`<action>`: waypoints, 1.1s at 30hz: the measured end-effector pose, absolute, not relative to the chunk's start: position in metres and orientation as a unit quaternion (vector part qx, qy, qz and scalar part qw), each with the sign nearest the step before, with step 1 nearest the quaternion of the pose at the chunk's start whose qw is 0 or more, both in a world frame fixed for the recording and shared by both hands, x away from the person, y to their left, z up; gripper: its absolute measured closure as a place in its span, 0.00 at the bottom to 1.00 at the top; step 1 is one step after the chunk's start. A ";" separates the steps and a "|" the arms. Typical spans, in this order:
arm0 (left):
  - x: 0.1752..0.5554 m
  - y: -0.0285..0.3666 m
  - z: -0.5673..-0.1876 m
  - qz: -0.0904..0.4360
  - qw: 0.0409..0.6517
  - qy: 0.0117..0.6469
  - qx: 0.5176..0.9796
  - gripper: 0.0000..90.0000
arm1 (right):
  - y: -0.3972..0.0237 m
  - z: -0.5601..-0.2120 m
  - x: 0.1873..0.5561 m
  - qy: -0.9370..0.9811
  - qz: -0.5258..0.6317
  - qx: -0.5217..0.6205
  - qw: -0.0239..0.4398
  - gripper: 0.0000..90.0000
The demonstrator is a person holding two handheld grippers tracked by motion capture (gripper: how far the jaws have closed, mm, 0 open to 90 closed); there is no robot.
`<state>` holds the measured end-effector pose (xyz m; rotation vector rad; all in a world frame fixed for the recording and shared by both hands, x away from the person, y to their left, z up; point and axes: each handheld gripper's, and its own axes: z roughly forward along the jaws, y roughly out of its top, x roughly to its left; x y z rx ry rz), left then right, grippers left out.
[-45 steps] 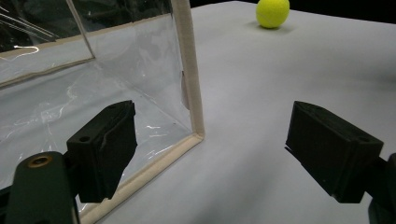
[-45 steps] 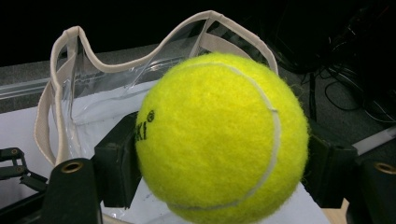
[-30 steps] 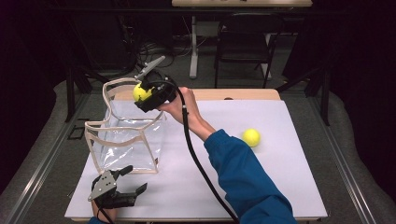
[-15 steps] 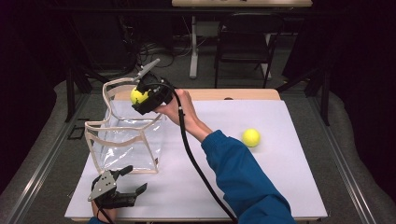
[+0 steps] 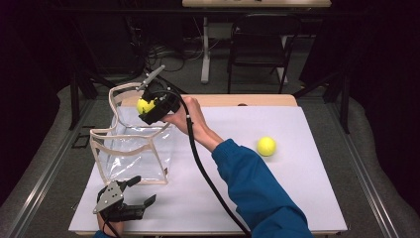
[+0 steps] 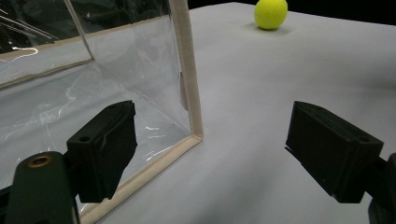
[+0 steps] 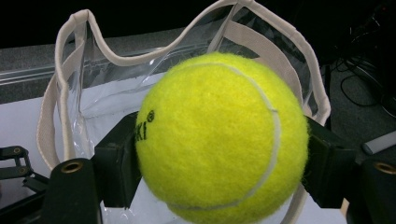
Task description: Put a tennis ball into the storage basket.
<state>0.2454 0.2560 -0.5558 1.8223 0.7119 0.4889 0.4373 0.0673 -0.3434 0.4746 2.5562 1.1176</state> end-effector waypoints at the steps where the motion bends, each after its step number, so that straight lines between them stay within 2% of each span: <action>1: 0.245 0.256 -0.556 0.205 0.533 0.299 0.764 0.18 | 0.068 -0.344 0.437 0.893 0.389 0.166 0.154 0.28; 33: 0.245 0.256 -0.555 0.203 0.533 0.297 0.766 0.18 | 0.082 -0.355 0.438 0.911 0.355 0.160 0.134 0.28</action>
